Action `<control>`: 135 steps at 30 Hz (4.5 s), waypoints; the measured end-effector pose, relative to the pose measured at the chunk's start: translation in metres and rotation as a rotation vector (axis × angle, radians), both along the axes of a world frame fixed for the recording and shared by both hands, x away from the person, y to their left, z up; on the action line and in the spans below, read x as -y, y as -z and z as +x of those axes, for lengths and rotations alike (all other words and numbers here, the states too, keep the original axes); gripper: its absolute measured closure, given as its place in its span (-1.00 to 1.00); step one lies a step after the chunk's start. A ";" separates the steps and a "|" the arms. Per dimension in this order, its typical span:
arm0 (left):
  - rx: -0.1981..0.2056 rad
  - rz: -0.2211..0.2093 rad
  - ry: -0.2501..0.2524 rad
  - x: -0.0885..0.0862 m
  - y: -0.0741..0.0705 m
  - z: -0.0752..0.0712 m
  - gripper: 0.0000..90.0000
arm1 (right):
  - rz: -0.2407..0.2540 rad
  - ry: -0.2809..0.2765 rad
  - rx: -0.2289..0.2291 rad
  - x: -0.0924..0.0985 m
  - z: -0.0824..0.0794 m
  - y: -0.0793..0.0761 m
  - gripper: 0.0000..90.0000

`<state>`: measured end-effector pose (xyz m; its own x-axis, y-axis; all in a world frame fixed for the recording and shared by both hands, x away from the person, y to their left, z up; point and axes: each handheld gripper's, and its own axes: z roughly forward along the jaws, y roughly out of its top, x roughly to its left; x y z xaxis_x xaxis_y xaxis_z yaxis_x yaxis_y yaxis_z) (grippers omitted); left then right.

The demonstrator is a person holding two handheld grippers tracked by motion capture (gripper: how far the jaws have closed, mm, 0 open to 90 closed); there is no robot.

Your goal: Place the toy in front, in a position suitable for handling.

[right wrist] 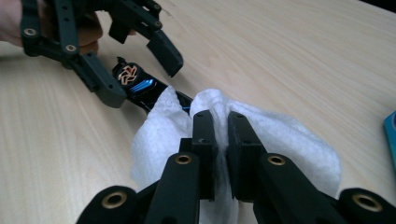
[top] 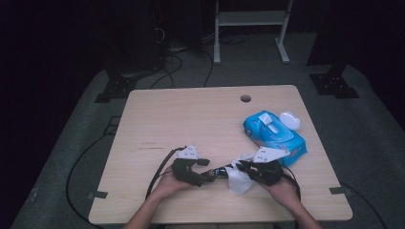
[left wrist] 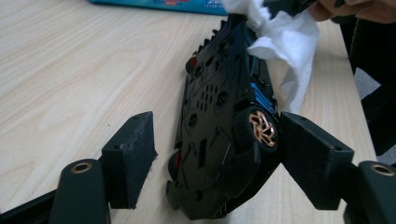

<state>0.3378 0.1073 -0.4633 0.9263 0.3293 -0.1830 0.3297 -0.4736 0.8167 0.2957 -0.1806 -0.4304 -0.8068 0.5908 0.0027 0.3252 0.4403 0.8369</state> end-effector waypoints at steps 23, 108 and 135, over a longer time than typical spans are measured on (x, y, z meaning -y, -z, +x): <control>0.086 0.200 -0.045 0.012 0.017 -0.006 -0.83 | -0.032 0.016 -0.071 -0.012 0.018 0.020 0.81; 0.175 0.225 0.021 0.012 0.015 -0.009 -0.48 | -0.115 0.080 -0.038 -0.003 0.020 0.012 0.76; 0.173 0.205 0.021 0.011 0.013 -0.009 -0.48 | -0.042 -0.010 -0.090 -0.033 0.018 0.019 0.76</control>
<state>0.3292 0.0962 -0.4760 0.9450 0.3236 0.0473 0.1818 -0.6398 0.7467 0.3139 -0.1478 -0.4496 -0.8102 0.5840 0.0502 0.3934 0.4782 0.7852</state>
